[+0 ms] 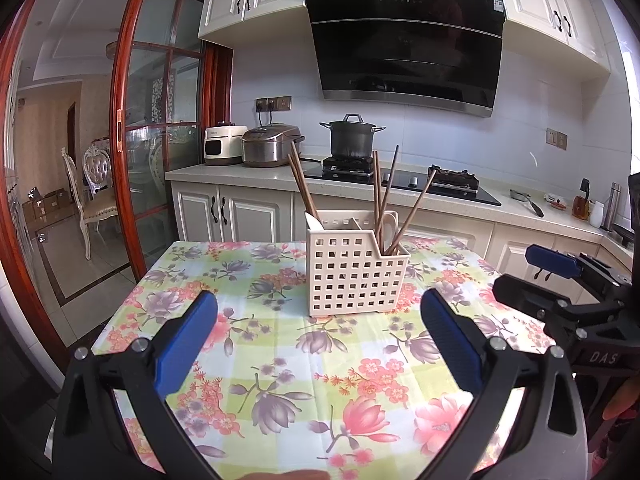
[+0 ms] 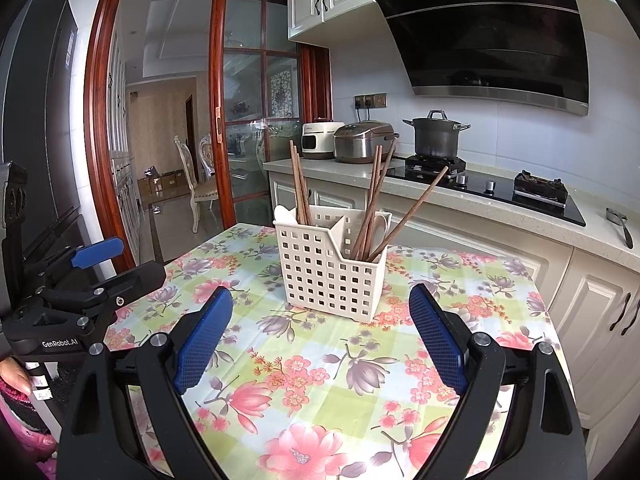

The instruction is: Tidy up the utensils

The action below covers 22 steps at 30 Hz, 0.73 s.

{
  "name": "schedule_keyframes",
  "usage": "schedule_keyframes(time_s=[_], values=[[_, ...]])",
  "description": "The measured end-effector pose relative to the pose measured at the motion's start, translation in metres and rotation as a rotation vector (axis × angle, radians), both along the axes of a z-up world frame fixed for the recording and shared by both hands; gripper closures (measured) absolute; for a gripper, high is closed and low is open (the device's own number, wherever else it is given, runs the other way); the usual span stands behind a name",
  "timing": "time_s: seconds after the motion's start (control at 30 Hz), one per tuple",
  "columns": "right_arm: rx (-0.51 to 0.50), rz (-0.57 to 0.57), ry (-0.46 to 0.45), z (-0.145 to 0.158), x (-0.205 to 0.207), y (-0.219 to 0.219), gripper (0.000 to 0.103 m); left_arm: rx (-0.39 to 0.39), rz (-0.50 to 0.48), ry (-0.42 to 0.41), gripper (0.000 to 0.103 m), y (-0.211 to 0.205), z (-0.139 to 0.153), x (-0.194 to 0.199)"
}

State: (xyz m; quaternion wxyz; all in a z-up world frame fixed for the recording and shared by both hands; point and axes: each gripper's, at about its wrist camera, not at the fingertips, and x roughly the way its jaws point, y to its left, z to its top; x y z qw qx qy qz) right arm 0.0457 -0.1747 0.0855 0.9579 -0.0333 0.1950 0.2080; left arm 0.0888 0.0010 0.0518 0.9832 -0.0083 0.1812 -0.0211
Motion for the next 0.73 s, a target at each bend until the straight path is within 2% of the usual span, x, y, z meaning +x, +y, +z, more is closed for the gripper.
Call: schedule_keyframes(time_s=[0.27,0.37,0.73], values=[[0.001,0.001,0.001,-0.0002,-0.0009,0.0002,0.019,0.017,0.011,0.021,0.005,-0.0016,-0.0036,0.0041],[0.002,0.000,0.002,-0.0008,-0.0008,0.0002,0.019,0.025,0.045,0.021,0.005,-0.0007,-0.0064,0.0040],[0.012,-0.005,0.005,-0.0031,-0.0018,-0.0012,0.019,-0.006,0.045,0.025,0.005,0.0058,-0.0070,0.0060]])
